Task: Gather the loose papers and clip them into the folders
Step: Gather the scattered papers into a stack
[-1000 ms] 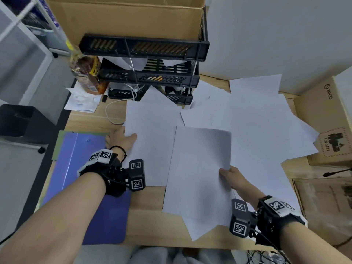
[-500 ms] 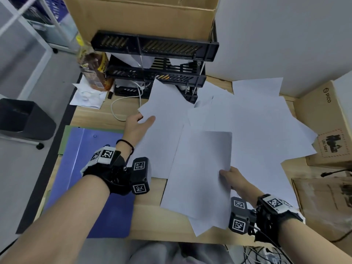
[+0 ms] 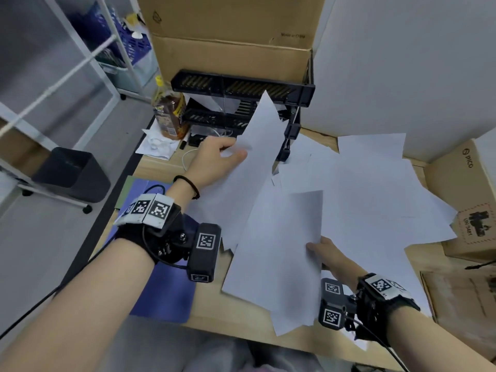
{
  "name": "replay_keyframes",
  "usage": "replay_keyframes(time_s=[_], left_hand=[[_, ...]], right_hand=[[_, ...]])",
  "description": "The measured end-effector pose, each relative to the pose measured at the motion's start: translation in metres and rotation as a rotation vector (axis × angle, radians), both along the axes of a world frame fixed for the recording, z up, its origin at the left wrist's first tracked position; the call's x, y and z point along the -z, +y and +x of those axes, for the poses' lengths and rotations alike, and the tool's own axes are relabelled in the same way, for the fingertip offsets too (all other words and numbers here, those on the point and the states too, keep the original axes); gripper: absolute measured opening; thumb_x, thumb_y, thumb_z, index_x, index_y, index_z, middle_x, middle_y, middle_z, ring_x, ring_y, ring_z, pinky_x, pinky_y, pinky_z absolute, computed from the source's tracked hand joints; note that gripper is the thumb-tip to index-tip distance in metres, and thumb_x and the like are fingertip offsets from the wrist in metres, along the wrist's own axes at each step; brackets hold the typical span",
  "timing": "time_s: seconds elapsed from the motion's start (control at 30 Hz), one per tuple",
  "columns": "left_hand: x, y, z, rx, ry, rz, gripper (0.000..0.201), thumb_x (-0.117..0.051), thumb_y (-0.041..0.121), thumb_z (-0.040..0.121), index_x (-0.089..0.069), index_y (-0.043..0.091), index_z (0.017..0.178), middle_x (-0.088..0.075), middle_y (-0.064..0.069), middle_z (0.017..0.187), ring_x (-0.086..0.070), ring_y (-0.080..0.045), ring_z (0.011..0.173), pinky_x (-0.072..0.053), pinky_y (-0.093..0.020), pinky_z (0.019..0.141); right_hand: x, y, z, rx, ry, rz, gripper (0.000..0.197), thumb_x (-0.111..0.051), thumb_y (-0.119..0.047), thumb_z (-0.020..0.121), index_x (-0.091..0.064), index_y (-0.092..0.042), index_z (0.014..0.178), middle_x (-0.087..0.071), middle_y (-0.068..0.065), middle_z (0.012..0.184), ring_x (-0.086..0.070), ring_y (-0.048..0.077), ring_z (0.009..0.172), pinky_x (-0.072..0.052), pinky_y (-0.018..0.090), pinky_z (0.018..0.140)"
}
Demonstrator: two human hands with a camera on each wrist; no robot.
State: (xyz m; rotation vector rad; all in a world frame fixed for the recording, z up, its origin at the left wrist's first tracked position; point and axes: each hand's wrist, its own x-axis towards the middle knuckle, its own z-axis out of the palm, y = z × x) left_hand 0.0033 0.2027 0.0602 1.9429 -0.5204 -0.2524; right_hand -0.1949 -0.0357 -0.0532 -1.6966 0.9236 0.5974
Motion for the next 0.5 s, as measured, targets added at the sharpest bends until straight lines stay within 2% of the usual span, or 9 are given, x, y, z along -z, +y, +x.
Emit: replay_keyframes(time_s=[0.07, 0.1, 0.13, 0.2, 0.27, 0.33, 0.37, 0.43, 0.5], left_hand=[[-0.014, -0.011, -0.006, 0.016, -0.049, 0.027, 0.015, -0.066, 0.021, 0.088, -0.06, 0.025, 0.075, -0.055, 0.02, 0.068, -0.051, 0.011, 0.062, -0.034, -0.004, 0.06], [-0.023, -0.018, -0.008, 0.028, -0.082, 0.034, 0.013, -0.066, 0.023, 0.088, -0.061, 0.026, 0.077, -0.056, 0.017, 0.071, -0.052, 0.009, 0.065, -0.036, -0.008, 0.064], [-0.032, -0.025, -0.011, 0.041, -0.109, 0.032, 0.019, -0.067, 0.023, 0.088, -0.059, 0.029, 0.072, -0.054, 0.015, 0.068, -0.05, 0.006, 0.064, -0.037, -0.015, 0.064], [-0.056, -0.046, -0.02, 0.083, -0.16, 0.004, 0.042, -0.067, 0.02, 0.087, -0.044, 0.031, 0.054, -0.041, 0.011, 0.057, -0.04, 0.001, 0.056, -0.03, -0.024, 0.06], [-0.082, -0.067, -0.033, 0.161, -0.18, -0.06, 0.043, -0.068, 0.014, 0.087, -0.047, 0.021, 0.05, -0.038, 0.006, 0.052, -0.038, 0.003, 0.053, -0.028, -0.018, 0.06], [-0.106, -0.087, -0.048, 0.248, -0.171, -0.128, 0.024, -0.066, 0.006, 0.087, -0.061, 0.012, 0.065, -0.049, 0.005, 0.057, -0.046, 0.013, 0.056, -0.031, -0.004, 0.062], [-0.117, -0.097, -0.054, 0.266, -0.174, -0.181, 0.017, -0.066, 0.004, 0.087, -0.065, 0.008, 0.071, -0.054, 0.008, 0.058, -0.048, 0.016, 0.058, -0.033, -0.002, 0.063], [-0.134, -0.113, -0.062, 0.248, -0.142, -0.334, 0.009, -0.066, 0.005, 0.087, -0.068, 0.013, 0.086, -0.064, 0.021, 0.063, -0.055, 0.014, 0.067, -0.041, -0.005, 0.066], [-0.141, -0.125, -0.061, 0.177, -0.057, -0.484, 0.015, -0.065, 0.007, 0.088, -0.065, 0.009, 0.103, -0.073, 0.012, 0.089, -0.067, -0.001, 0.085, -0.053, -0.019, 0.075]], right_hand=[[-0.003, -0.005, -0.004, 0.011, -0.012, -0.003, 0.028, -0.041, -0.005, 0.093, -0.057, -0.004, 0.115, -0.065, 0.015, 0.097, -0.061, 0.028, 0.08, -0.047, 0.031, 0.067], [-0.006, -0.009, -0.006, 0.018, -0.022, -0.005, 0.029, -0.041, -0.006, 0.092, -0.057, -0.004, 0.116, -0.065, 0.015, 0.095, -0.06, 0.028, 0.079, -0.046, 0.032, 0.068], [-0.008, -0.014, -0.008, 0.023, -0.034, -0.007, 0.031, -0.041, -0.006, 0.09, -0.058, -0.004, 0.116, -0.065, 0.014, 0.093, -0.059, 0.027, 0.078, -0.044, 0.033, 0.069], [-0.016, -0.025, -0.015, 0.043, -0.065, -0.004, 0.033, -0.041, -0.007, 0.088, -0.057, -0.005, 0.117, -0.065, 0.014, 0.094, -0.059, 0.027, 0.08, -0.043, 0.034, 0.072], [-0.024, -0.037, -0.02, 0.07, -0.094, -0.003, 0.031, -0.04, -0.007, 0.089, -0.056, -0.005, 0.116, -0.065, 0.014, 0.096, -0.059, 0.028, 0.082, -0.043, 0.035, 0.073], [-0.029, -0.051, -0.027, 0.099, -0.119, -0.01, 0.027, -0.04, -0.007, 0.091, -0.056, -0.008, 0.113, -0.065, 0.014, 0.098, -0.06, 0.028, 0.084, -0.045, 0.035, 0.075], [-0.03, -0.058, -0.031, 0.113, -0.13, -0.012, 0.026, -0.04, -0.007, 0.092, -0.056, -0.009, 0.112, -0.066, 0.014, 0.099, -0.06, 0.028, 0.084, -0.046, 0.035, 0.075], [-0.031, -0.072, -0.038, 0.152, -0.154, -0.018, 0.023, -0.04, -0.007, 0.093, -0.055, -0.011, 0.11, -0.065, 0.013, 0.095, -0.061, 0.027, 0.081, -0.047, 0.033, 0.071], [-0.031, -0.085, -0.046, 0.205, -0.168, -0.022, 0.018, -0.041, -0.006, 0.094, -0.055, -0.01, 0.104, -0.062, 0.01, 0.084, -0.058, 0.024, 0.072, -0.045, 0.028, 0.062]])
